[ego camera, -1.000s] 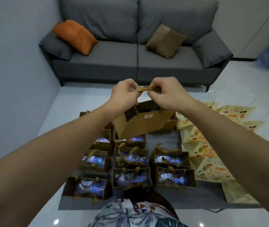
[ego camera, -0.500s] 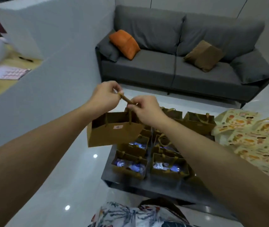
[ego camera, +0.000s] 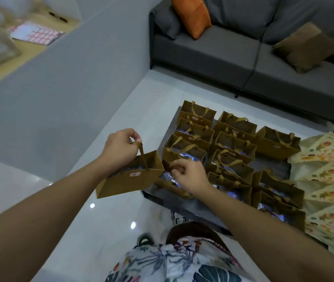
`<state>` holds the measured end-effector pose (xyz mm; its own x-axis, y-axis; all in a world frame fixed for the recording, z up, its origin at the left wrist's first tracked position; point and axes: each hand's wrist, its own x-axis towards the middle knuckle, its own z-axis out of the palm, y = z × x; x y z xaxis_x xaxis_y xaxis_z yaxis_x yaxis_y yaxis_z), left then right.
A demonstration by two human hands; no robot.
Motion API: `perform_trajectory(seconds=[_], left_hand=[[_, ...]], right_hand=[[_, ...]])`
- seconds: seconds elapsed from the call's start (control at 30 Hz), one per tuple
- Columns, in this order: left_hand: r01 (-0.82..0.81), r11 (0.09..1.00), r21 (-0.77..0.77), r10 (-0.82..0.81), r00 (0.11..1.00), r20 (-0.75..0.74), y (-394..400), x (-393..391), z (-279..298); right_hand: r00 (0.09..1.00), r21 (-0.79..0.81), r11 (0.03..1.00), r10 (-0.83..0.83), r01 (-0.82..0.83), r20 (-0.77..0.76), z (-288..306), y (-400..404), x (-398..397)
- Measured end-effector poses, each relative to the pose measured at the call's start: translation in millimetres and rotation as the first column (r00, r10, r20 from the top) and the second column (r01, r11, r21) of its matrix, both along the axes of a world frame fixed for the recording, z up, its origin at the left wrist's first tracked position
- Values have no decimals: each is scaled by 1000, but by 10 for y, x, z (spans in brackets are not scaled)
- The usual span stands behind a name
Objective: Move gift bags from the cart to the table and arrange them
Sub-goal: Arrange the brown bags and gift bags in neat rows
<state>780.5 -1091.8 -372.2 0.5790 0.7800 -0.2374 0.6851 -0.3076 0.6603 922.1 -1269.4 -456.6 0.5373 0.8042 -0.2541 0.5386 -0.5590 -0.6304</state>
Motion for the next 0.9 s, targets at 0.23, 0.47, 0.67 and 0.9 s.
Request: perform_trajectory(seconds=[0.23,0.47,0.67,0.9], left_hand=[[-105,986,-131,90,989,-121,-100,-87,-485],[-319,935,-156,299,944,-138,-92,-287,-861],[-383,907,-176,346,915,-205,-145,-419,-1175],[-437,882,-175,384,883,-270,-148,-605,-1428]], right_hand=[[989,-372,926,114,-70,98,-576,-100,264],[925,-540,763,368,-356,-91,-1320,-62,247],[930,-577,741,353,-343,-99,-1788,342,322],[985,-555,814,128,-170,-114,-1978,508,318]])
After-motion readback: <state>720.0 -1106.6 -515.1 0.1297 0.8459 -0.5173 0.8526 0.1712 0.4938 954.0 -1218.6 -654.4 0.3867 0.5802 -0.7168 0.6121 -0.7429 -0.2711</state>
